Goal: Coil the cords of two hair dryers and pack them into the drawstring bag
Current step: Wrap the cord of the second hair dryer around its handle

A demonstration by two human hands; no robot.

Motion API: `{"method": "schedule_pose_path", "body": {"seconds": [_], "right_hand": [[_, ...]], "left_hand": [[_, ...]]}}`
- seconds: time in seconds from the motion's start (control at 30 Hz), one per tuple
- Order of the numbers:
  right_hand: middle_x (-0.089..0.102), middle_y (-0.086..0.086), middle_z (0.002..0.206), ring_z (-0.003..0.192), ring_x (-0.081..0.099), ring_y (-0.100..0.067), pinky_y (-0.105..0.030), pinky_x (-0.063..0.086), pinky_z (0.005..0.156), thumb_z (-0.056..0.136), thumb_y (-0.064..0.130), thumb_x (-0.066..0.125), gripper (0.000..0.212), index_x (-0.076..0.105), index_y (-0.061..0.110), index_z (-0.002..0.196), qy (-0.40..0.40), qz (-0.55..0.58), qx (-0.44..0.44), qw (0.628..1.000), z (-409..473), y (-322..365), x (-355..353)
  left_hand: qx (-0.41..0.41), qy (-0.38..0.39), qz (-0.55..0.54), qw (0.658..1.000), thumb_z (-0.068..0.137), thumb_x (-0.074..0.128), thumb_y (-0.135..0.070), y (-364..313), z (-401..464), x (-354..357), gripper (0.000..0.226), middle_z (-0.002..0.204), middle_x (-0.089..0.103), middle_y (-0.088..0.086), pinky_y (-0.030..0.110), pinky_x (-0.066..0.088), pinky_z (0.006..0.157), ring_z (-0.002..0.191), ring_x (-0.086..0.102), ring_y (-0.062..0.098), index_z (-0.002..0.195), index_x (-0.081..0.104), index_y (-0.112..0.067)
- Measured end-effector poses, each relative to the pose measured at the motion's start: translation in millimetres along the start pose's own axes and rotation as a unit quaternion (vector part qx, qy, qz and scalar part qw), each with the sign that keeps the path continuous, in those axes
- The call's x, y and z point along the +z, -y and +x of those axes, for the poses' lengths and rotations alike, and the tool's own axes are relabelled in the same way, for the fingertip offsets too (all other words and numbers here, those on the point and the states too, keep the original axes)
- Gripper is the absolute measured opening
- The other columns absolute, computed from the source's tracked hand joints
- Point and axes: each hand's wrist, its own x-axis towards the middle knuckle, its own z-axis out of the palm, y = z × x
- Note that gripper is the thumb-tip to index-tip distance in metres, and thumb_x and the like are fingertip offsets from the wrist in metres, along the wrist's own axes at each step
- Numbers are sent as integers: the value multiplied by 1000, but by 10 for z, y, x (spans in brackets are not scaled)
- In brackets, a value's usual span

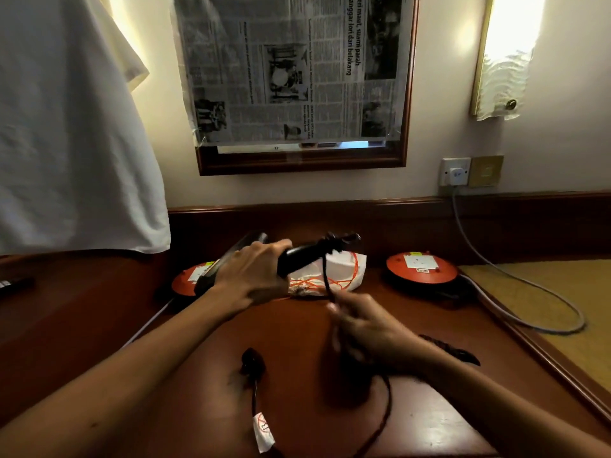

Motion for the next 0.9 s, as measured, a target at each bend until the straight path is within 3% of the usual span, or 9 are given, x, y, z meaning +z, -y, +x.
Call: {"method": "schedule_pose_path", "body": {"seconds": [0.1,0.23,0.33,0.47,0.63,0.7,0.77,0.8,0.9], "right_hand": [[53,1,59,42,45,-7,-24,38,40,101,24,45,16,58,16,108,39,-144,-13,989,-173,258,-21],[51,7,53,47,42,-3,-24,34,48,94,25,58,29,68,13,70,-50,-332,-95,937,44,698,-315],[57,12,52,45,52,3,-11,34,46,90,22,64,20,76,14,76,-109,-332,-100,932,336,764,-543],[68,-1,61,54,57,-10,-28,45,54,88,31,67,21,76,18,74,-150,-273,-47,949,586,417,-782],[42,13,38,33,34,0,-15,26,38,98,12,52,24,70,13,83,-113,-119,-25,986,374,-36,-298],[58,18,51,46,51,4,-13,34,50,100,20,47,20,65,15,109,-92,-146,-35,984,221,-70,-42],[68,15,91,74,64,-1,-19,45,64,99,27,49,34,44,29,133,-48,-196,-9,979,44,-24,94],[66,5,101,77,66,-13,-25,49,62,97,30,49,37,38,32,133,-18,-227,11,974,-42,39,123],[63,-2,89,71,65,-21,-36,54,61,95,31,52,16,55,18,102,17,-338,3,941,-146,295,34]], "left_hand": [[-18,45,69,996,74,51,-39,40,13,-13,33,84,65,0,38,55,69,77,65,24,105,52,-29],[30,85,152,984,75,52,-28,-39,-92,72,40,93,67,5,39,53,74,85,66,28,115,51,-28],[91,77,168,979,77,50,-25,-114,-136,120,38,92,67,4,35,49,71,86,67,27,115,51,-26],[105,45,142,983,77,48,-28,-52,-117,89,43,88,68,5,36,52,71,83,66,27,120,47,-28],[95,2,77,992,77,51,-27,27,-130,56,40,82,68,6,36,54,66,75,66,28,116,48,-29],[82,4,56,995,78,51,-26,-8,-147,69,43,87,69,6,37,54,68,79,66,28,120,49,-30],[46,15,37,998,79,54,-27,-38,-128,66,51,102,68,8,40,55,76,88,66,29,129,47,-30],[33,26,43,998,79,55,-28,-38,-114,67,53,107,67,9,41,54,78,92,66,28,131,46,-30],[43,61,94,993,77,51,-28,-61,-113,106,45,93,66,2,39,54,77,85,66,24,121,51,-29]]}}
